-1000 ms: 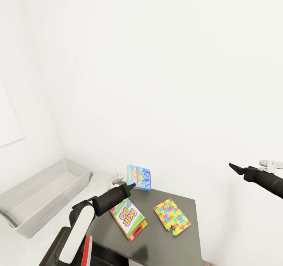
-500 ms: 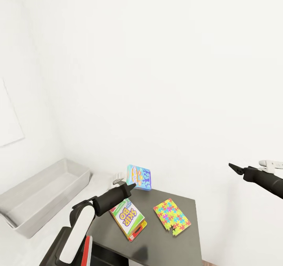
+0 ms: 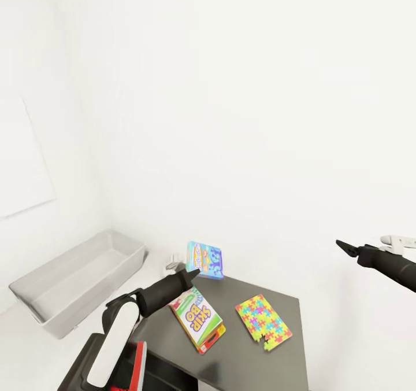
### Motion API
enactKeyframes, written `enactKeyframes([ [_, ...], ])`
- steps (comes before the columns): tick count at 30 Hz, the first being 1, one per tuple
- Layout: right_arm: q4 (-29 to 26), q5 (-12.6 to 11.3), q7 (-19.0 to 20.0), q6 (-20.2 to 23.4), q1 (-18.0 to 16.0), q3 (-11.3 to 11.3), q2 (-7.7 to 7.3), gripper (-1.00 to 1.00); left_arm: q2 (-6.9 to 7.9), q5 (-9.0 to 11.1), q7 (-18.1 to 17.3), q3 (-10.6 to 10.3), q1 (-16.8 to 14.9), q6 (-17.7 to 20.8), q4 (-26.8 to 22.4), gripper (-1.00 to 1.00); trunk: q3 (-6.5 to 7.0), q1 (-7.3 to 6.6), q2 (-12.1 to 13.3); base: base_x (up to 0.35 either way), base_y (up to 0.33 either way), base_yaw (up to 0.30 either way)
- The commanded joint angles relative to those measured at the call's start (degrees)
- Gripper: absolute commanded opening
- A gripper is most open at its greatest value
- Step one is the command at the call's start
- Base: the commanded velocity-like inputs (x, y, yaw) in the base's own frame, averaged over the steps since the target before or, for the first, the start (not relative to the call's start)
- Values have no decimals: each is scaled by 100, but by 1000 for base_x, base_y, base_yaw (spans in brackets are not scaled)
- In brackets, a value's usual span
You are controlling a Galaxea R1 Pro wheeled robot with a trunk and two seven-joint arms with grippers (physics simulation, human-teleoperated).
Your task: Put all the toys in the child's room - the three board games (two on the bed and one on the table), the two jigsaw puzzles on the table, and the tennis ball on the table - inside the toy box on the table in the child's room.
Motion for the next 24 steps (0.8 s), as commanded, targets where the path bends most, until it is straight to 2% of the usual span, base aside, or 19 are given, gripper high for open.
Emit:
enactKeyframes([
  [1, -3, -38, 2, 47, -2, -9, -1, 100, -4, 6, -32, 10, -5, 27, -12, -100, -3, 2, -5, 0, 0, 264],
  [5, -3, -38, 2, 45, -2, -7, 3, 100, -16, 52, -68, 43, -81, 68, -185, -100, -3, 2, -5, 0, 0, 194],
  [7, -3, -38, 2, 43, -2, -2, 5, 100, -10, 117, -77, 161, -147, 92, -345, -100, -3, 2, -5, 0, 0, 100],
  [8, -3, -38, 2, 40, -2, -1, 5, 100, -6, 181, -83, 286, -180, 106, -401, -100, -3, 2, -5, 0, 0, 71],
  [9, -3, -38, 2, 40, -2, -1, 5, 100, -6, 181, -83, 286, -180, 106, -401, -100, -3, 2, -5, 0, 0, 71],
  [14, -3, -38, 2, 29, -2, 4, 7, 100, 8, 625, -48, 1235, -434, 339, -537, -100, -3, 2, -5, 0, 0, 38],
  [21, -3, -45, 14, 39, -2, 15, 7, 100, 126, 944, 282, 2451, -1015, 584, -340, -100, -3, 2, -5, 0, 0, 11],
  [22, -3, -45, 14, 39, -2, 15, 7, 100, 126, 944, 282, 2451, -1015, 584, -340, -100, -3, 2, -5, 0, 0, 5],
  [24, -3, -46, 35, 42, -2, 15, 8, 100, 155, 1040, 377, 2749, -1200, 601, -133, -100, -3, 2, -5, 0, 0, 4],
])
